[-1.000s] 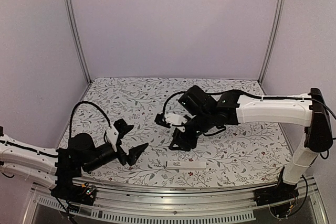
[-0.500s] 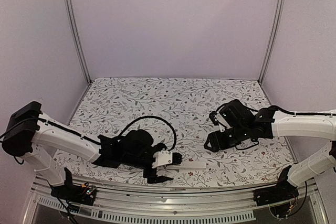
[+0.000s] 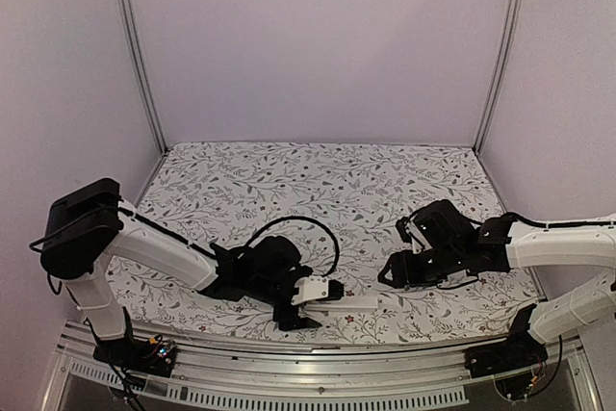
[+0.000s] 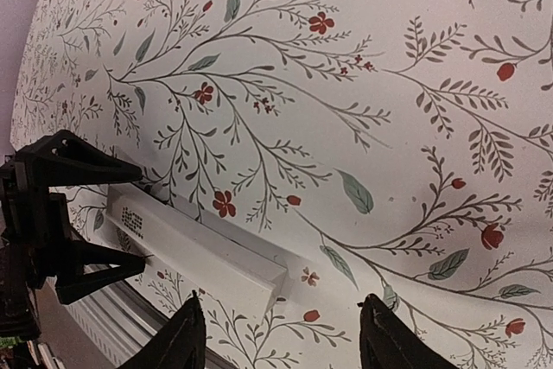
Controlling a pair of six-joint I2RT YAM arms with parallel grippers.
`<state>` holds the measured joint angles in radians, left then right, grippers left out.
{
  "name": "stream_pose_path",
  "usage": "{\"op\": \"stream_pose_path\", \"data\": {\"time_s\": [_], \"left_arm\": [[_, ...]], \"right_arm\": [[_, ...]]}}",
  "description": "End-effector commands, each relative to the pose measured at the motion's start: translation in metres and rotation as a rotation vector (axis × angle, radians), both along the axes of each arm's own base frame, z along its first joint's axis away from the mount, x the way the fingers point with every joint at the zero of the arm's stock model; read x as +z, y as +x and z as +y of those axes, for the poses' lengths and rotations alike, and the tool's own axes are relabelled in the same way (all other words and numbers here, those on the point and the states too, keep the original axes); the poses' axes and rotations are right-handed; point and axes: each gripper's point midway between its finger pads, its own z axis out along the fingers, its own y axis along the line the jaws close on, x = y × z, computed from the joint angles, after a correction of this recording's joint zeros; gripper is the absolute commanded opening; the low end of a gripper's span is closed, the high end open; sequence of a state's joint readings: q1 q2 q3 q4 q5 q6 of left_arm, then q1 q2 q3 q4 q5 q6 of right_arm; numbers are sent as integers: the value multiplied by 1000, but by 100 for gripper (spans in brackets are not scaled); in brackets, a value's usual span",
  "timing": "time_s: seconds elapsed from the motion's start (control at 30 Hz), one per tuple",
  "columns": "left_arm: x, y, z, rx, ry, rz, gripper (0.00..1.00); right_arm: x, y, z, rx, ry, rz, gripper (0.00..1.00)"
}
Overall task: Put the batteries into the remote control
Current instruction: Hold the remote control at the center of the board.
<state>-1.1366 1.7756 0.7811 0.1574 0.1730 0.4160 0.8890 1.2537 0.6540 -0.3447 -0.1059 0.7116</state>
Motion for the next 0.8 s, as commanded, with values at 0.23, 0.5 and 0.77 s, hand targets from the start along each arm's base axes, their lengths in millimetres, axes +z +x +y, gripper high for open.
{"op": "stream_pose_path", "data": {"time_s": [0.23, 0.5, 0.77], "left_arm": [[-6, 12, -7, 31, -27, 11, 61], [-5, 14, -7, 60, -36, 28, 41], [-6, 12, -7, 103, -42, 60, 32]], "right_arm": [[-11, -1, 5, 12, 2, 20, 59], [-14, -3, 5, 11, 1, 34, 59], [-22, -12, 7, 22, 24, 84, 46]]}}
